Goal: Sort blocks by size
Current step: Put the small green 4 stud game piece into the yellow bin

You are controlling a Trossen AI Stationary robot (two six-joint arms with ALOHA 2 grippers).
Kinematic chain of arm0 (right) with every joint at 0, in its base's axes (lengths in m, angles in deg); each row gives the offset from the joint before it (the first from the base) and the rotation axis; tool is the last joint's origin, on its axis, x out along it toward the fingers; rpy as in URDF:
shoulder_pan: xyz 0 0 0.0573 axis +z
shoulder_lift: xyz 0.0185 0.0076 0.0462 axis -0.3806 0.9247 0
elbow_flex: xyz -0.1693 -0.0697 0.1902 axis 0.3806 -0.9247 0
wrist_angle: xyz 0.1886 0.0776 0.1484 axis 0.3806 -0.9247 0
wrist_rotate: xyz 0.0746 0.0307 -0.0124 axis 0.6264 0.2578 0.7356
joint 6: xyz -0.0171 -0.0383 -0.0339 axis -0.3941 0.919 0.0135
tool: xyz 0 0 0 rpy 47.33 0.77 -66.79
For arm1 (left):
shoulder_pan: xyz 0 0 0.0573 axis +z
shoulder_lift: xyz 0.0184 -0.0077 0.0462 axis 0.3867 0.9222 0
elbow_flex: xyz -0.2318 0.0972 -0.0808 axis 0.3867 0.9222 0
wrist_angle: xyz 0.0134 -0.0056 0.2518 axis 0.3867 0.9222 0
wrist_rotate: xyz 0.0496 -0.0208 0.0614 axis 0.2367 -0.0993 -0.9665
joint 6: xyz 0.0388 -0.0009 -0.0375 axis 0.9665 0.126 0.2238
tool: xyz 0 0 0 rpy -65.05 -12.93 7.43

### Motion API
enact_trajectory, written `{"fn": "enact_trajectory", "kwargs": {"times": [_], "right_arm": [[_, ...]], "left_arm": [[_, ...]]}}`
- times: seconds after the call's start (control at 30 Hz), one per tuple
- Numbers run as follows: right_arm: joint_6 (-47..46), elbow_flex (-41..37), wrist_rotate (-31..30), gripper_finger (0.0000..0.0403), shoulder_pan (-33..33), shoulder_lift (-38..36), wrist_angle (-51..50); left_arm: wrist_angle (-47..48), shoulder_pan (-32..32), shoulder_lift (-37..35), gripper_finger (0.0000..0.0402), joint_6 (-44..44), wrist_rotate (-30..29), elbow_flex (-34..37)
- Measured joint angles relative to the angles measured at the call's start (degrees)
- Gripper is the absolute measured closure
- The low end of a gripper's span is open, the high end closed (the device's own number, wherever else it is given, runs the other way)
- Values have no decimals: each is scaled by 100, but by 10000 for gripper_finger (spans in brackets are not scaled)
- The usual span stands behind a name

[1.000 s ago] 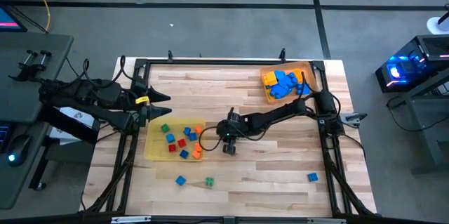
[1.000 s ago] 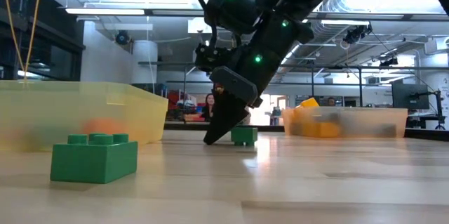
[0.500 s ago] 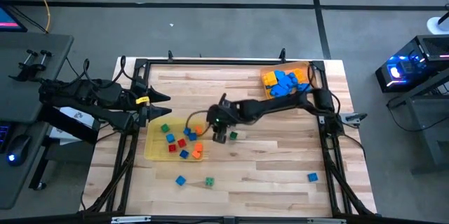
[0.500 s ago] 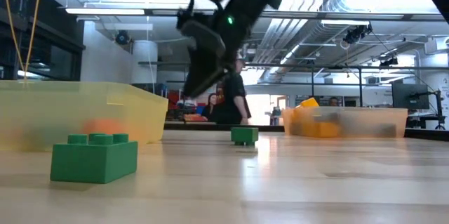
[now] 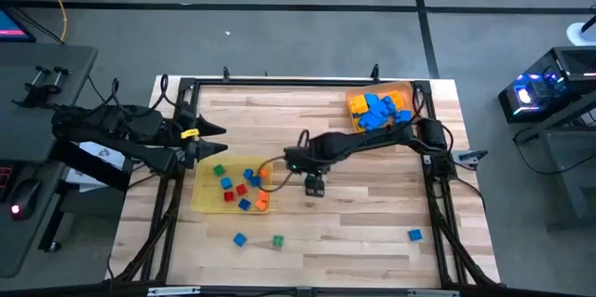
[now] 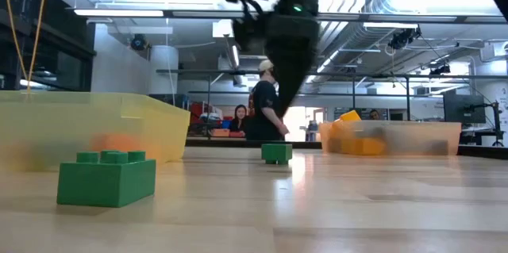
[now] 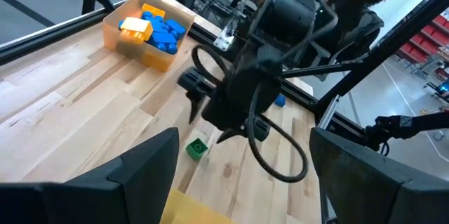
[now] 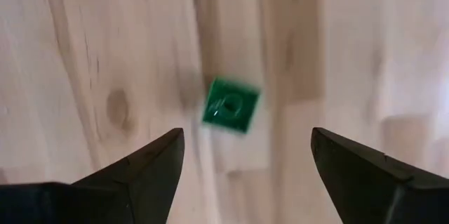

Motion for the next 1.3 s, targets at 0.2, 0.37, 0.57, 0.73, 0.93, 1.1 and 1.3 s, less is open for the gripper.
{"fn": "enact_trajectory", "kwargs": {"times": [0.2, 0.37, 0.57, 0.73, 0.93, 1.1, 1.3], "right_arm": [[-686, -1124, 230, 95, 185, -587, 1244], [-1250, -1259, 204, 95, 248, -580, 1631], [-1816, -1259, -11, 96, 185, -463, 1632], [-2293, -1261, -12, 96, 124, -448, 1447], [-2466, -1260, 63, 96, 107, -448, 1395], [-2422, -1258, 104, 96, 109, -419, 1558], [-2319, -1259, 9, 96, 109, -60, 1679]], "left_arm": [[-2, 0, 0, 94, 0, 0, 0], [-2, 0, 0, 94, 0, 0, 0], [-4, 0, 1, 94, 0, 2, 0], [-4, 0, 2, 94, 0, 2, 0], [-7, 0, 0, 94, 0, 2, 0], [-7, 0, 0, 94, 0, 1, 0], [-14, 0, 2, 94, -3, 1, -1]]}}
